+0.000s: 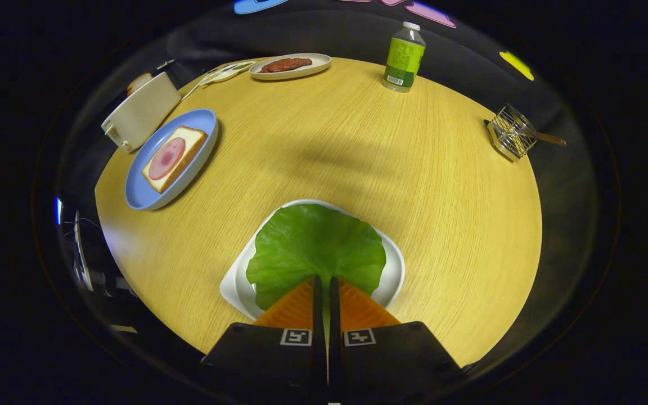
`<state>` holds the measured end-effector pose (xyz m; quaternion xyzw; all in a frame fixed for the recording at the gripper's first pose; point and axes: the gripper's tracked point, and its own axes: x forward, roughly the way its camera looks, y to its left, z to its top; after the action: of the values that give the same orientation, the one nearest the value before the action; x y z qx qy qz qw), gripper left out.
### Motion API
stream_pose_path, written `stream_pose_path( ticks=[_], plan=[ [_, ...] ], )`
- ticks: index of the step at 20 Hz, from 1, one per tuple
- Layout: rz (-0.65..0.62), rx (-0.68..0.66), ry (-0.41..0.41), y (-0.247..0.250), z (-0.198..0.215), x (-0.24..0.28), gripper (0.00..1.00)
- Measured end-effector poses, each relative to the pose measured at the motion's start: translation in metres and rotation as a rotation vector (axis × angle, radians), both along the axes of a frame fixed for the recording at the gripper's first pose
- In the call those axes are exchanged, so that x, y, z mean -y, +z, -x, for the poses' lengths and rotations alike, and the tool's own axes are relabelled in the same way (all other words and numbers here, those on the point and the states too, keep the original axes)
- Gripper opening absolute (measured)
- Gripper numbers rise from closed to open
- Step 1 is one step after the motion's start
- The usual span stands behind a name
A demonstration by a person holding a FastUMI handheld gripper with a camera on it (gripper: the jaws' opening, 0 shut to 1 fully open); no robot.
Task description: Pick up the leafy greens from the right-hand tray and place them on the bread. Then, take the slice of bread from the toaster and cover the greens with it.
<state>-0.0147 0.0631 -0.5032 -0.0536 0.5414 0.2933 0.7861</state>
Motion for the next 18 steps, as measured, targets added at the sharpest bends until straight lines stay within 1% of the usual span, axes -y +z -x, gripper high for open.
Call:
stream_pose_path(
  ticks=[3,7,10,14,18],
  plan=[
    [-0.021,0.023,-0.030,0.016,-0.002,0.001,0.06],
    [-0.028,0.055,-0.046,0.039,-0.001,0.005,0.06],
    [-0.046,0.088,-0.054,0.065,-0.002,-0.001,0.06],
    [-0.108,0.135,-0.035,0.110,-0.005,-0.033,0.06],
    [-0.181,0.156,0.010,0.149,-0.006,-0.087,0.06]
  ],
)
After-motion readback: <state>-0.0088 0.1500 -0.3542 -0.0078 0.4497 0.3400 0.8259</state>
